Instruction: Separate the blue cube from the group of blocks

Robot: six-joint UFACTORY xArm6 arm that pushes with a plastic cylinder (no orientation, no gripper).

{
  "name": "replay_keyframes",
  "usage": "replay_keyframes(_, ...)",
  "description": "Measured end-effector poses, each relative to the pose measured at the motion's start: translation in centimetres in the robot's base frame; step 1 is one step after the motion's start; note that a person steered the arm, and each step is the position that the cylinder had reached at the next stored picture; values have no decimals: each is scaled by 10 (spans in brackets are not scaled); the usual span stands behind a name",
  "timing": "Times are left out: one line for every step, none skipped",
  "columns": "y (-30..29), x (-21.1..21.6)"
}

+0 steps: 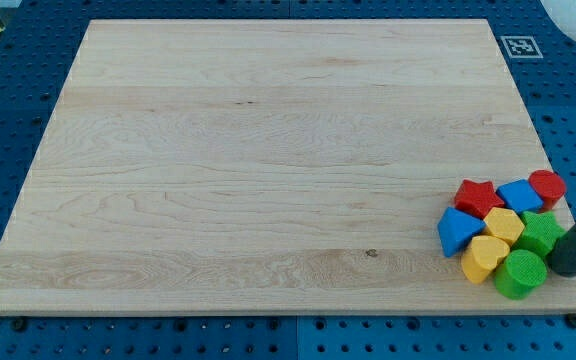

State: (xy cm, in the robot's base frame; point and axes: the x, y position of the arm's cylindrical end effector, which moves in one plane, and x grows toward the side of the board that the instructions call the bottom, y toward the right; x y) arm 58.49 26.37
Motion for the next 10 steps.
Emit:
replay_keyframes(0,-11)
replay_keyframes(0,-26)
replay_keyframes(0,-40)
replay_keyframes(-5,-50)
replay_keyframes(-20,-65)
replay_keyframes(-43,-76)
replay_keyframes(-64,-76)
replay_keyframes(-87,-76)
replay_keyframes(-92,-76)
replay_keyframes(-77,-76)
